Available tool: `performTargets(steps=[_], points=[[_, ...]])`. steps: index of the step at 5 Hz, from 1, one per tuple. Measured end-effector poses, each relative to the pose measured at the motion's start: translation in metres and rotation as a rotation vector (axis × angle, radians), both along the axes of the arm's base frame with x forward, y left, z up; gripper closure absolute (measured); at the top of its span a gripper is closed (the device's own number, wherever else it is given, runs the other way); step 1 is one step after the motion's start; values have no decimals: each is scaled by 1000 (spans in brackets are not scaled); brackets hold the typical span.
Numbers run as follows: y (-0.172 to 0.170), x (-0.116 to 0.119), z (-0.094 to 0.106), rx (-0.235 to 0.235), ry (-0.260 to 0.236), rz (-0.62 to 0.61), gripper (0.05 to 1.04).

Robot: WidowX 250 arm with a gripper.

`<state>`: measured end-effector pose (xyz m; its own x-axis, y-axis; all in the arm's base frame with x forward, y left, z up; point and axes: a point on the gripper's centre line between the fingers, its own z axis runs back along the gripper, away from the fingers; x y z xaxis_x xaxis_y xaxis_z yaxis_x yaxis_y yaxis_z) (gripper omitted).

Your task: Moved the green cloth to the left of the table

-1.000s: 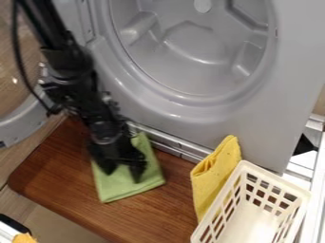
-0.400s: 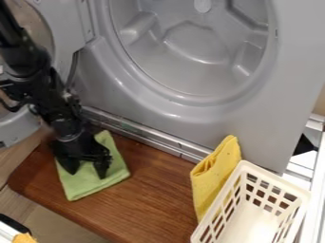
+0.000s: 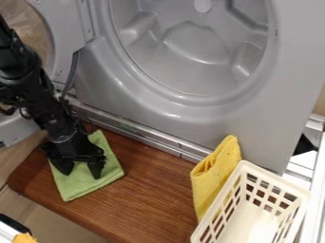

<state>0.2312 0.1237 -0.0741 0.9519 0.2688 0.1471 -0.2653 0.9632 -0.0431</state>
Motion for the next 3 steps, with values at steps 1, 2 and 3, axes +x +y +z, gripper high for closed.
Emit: performTargets(steps=[1, 2, 3], points=[[-22, 19, 21, -8, -68, -78, 85], [-33, 22, 47, -1, -140, -111, 85], [-40, 17, 76, 24, -183, -151, 85]])
